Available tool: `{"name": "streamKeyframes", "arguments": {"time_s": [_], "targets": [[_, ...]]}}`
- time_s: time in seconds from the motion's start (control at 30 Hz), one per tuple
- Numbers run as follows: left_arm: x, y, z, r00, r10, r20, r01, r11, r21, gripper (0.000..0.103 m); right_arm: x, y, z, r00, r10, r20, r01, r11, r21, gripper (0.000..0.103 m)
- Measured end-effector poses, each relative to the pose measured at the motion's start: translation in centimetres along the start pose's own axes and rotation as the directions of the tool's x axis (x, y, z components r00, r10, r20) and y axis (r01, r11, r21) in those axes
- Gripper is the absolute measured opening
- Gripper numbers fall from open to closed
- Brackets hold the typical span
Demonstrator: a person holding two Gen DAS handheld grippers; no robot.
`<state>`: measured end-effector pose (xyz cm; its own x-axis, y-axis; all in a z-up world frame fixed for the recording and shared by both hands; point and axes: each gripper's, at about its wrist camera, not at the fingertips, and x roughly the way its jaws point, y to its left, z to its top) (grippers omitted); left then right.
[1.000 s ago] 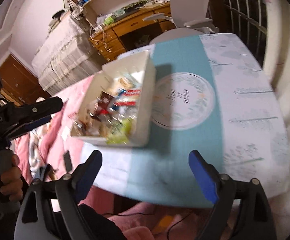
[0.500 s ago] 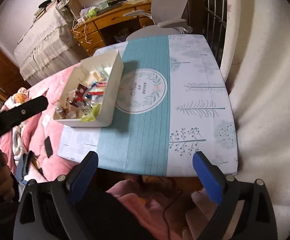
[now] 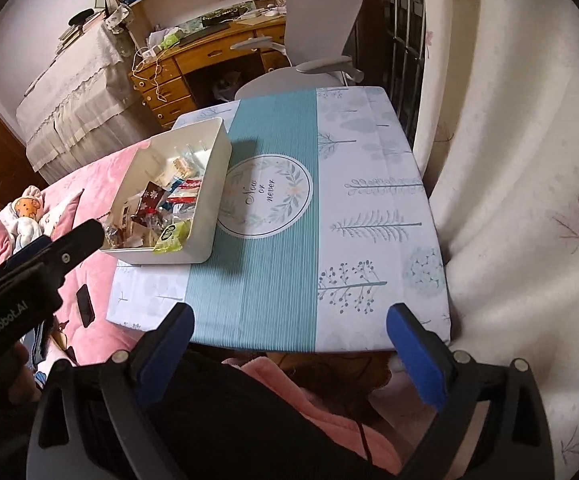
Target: Organize snacks
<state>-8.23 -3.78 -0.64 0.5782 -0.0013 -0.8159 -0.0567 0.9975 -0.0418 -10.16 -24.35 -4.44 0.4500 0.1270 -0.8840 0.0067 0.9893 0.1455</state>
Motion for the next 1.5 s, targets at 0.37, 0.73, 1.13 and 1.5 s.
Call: {"name": "streamKeyframes", "arguments": {"time_s": [0.37, 0.73, 1.13, 1.5], "targets": [[0.5, -0.8, -0.7, 1.0, 0.018, -0.023, -0.018, 1.0, 0.016, 0.102, 0.3, -0.3, -0.3, 1.0, 0.011, 0.004, -0.011, 1.0, -0.004, 0.098], [0.5, -1.3, -0.3, 0.999, 0.035, -0.006, -0.035, 0.998, 0.05, 0.102, 0.5, -0.4, -0.2, 1.0, 0.013, 0.01, -0.013, 1.0, -0.007, 0.098], [0.7, -2.1, -0.1, 0.999, 0.049, -0.006, -0.048, 0.996, 0.073, 0.102, 1.0, -0.2, 0.6, 1.0, 0.018, 0.005, -0.018, 1.0, -0.012, 0.098], [1.3, -2.5, -0.5, 0.997, 0.07, -0.026, -0.069, 0.996, 0.064, 0.102, 2.0, -0.5, 1.0, 1.0, 0.02, -0.016, -0.02, 0.999, -0.03, 0.098]]}}
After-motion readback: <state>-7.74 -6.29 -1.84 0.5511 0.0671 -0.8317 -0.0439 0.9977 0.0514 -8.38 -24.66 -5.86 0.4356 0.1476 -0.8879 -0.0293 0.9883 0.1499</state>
